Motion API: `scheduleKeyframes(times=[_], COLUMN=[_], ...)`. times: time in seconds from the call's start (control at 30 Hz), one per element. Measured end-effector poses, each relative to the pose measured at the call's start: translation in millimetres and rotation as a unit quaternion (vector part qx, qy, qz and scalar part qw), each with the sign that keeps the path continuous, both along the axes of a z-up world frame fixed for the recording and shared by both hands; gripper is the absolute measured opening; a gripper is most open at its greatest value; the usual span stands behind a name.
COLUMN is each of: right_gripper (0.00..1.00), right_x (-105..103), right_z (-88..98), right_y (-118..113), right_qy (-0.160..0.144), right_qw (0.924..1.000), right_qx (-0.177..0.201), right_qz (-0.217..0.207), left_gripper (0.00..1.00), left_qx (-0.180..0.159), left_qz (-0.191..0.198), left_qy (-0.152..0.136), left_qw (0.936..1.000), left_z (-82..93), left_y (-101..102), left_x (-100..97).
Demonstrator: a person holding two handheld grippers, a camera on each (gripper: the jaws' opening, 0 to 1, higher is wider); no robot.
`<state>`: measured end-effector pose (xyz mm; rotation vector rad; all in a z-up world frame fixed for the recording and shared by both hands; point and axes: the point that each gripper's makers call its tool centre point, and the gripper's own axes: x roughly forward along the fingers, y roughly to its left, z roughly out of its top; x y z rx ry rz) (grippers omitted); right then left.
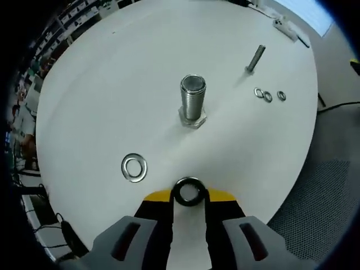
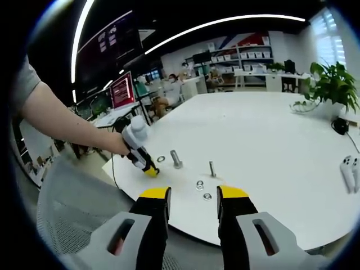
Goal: Place the washer onto the threaded stud by aligning its center hole with the stud, sliding it down to the base, and recovering from edge contact or off-axis alignment until the washer reaches the visible bottom stop.
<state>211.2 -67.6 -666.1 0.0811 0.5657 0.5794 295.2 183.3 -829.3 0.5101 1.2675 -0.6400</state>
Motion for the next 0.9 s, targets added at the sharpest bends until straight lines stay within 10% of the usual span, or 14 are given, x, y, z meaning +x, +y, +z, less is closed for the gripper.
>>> scheduleKeyframes(times=[0.53, 0.9], right_gripper=[0.35, 0.35], right_x=[0, 0], right_z=[0.3, 0.5], right_y=[1, 0], right_qy=[0.0, -0.001], right_qw=[1.0, 1.0], right_qx=[0.001, 0.001], right_qz=[0.003, 0.001], left_gripper=[0.18, 0.18], left_qx=[-0.05, -0.052], left_qz=[-0.035, -0.066], left_qy=[-0.07, -0.07], left_qw=[0.9957, 0.994], left_z=[65.8, 70.3], left_y=[-31, -57], left_x=[44.5, 59.9])
